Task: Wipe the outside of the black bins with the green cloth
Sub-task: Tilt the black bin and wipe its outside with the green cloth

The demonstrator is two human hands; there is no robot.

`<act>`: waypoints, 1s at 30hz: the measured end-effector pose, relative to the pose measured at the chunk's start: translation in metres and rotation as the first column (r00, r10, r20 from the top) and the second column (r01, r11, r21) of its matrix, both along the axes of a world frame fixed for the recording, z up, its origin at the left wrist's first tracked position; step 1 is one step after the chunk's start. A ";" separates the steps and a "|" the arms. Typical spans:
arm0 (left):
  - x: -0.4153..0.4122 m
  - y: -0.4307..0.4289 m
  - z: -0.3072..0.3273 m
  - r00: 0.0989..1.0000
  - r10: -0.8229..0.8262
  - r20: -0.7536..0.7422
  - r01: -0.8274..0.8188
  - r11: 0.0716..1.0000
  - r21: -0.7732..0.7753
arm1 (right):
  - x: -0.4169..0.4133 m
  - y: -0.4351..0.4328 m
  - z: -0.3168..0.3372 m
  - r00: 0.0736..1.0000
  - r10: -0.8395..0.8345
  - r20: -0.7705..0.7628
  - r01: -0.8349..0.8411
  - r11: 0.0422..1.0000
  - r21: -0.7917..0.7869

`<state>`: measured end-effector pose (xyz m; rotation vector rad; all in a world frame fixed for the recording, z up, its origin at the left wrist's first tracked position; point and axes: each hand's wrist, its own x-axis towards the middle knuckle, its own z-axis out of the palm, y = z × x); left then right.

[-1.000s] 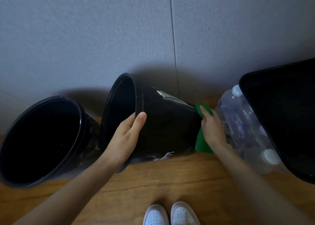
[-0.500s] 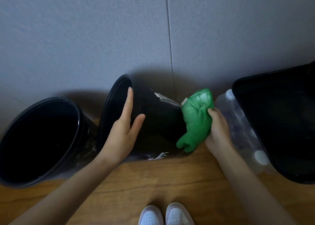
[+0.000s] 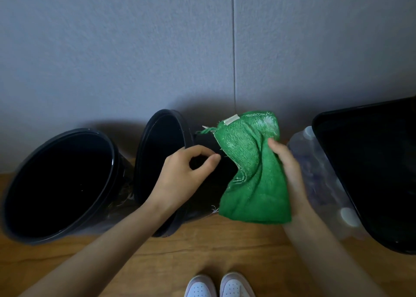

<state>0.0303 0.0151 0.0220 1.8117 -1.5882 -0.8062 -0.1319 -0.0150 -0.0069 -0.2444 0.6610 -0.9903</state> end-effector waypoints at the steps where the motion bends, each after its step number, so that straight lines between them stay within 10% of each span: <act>1: -0.002 0.000 0.002 1.000 0.011 -0.019 -0.011 1.000 0.007 | 0.002 0.000 0.001 1.000 0.025 -0.009 -0.025 1.000 0.006; 17: -0.003 0.003 -0.003 1.000 0.015 -0.017 -0.015 1.000 0.002 | 0.013 0.009 -0.016 0.948 -0.036 -0.315 -0.024 0.983 -0.184; 21: -0.001 0.002 -0.003 0.999 0.024 -0.022 -0.025 1.000 -0.012 | 0.023 0.016 -0.029 0.639 -0.326 -0.697 0.004 0.907 -0.420; 30: -0.002 0.002 -0.007 1.000 0.010 0.010 -0.010 1.000 0.003 | 0.047 0.045 -0.040 0.288 -0.456 -0.842 -0.425 0.727 -0.539</act>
